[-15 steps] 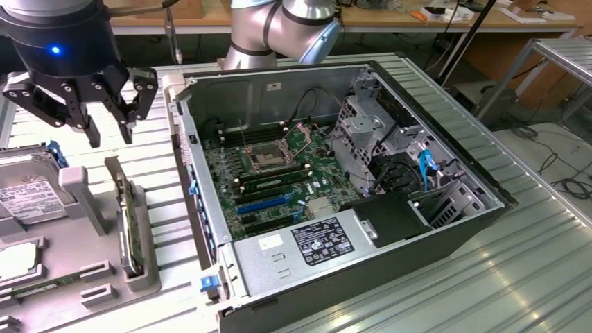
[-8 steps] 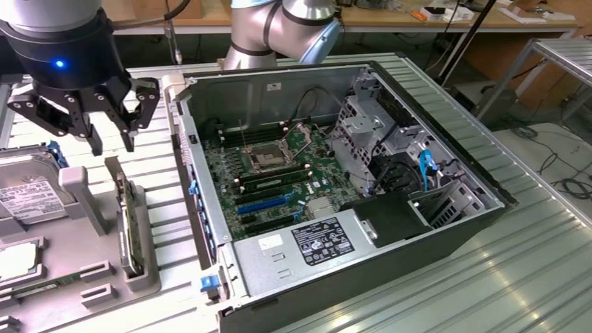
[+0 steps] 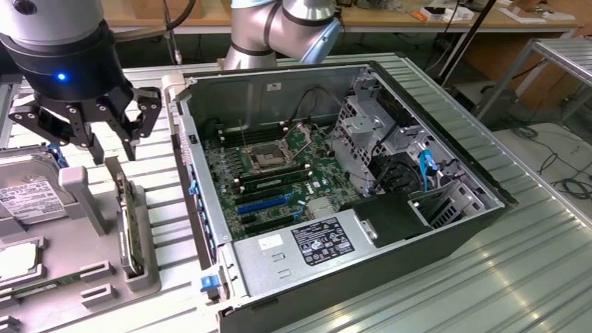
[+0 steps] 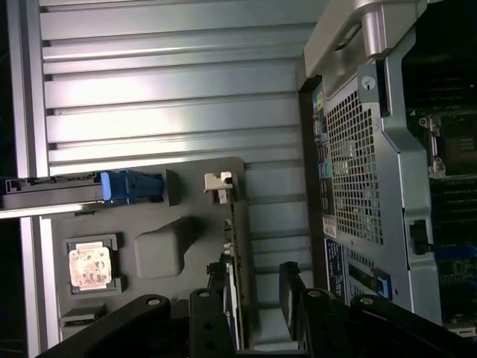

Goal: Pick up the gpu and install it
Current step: 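Pick up the gpu and move the gpu toward the slot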

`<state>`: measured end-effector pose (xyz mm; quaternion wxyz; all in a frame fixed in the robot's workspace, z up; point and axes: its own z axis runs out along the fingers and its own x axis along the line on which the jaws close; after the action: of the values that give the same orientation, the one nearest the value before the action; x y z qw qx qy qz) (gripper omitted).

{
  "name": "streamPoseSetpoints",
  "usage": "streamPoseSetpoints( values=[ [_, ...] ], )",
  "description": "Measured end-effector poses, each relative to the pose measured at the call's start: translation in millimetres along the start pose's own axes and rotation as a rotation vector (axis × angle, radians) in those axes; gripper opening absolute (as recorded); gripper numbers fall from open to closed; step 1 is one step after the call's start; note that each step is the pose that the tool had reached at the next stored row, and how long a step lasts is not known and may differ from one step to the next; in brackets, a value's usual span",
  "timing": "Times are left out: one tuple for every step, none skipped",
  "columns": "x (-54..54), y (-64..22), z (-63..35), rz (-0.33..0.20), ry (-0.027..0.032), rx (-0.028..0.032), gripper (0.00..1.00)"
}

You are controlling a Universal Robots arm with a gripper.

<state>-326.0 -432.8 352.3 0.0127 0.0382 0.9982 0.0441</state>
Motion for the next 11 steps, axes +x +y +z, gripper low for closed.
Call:
streamPoseSetpoints(
  values=[
    [-0.2, -2.0, 0.2, 0.0, 0.0, 0.0, 0.42],
    [-0.3, -3.7, 0.5, 0.0, 0.0, 0.0, 0.42],
    [-0.5, -6.4, 0.7, 0.0, 0.0, 0.0, 0.42],
    [-0.9, -11.9, 1.2, 0.0, 0.0001, 0.0001, 0.42],
    [-1.1, -15.4, 1.7, 0.0, 0.0001, 0.0, 0.42],
    [-1.3, -17.8, 2.1, 0.0, 0.0001, 0.0001, 0.42],
    [-1.4, -20.1, 2.5, 0.0, 0.0, 0.0, 0.42],
    [-1.6, -22.2, 2.9, 0.0, 0.0, 0.0, 0.42],
    [-1.6, -23.6, 3.2, 0.0, 0.0, -0.0001, 0.42],
    [-1.7, -24.8, 3.5, 0.0, 0.0, 0.0, 0.42],
    [-1.8, -26.2, 3.7, 0.0, 0.0001, 0.0, 0.42]
  ],
)
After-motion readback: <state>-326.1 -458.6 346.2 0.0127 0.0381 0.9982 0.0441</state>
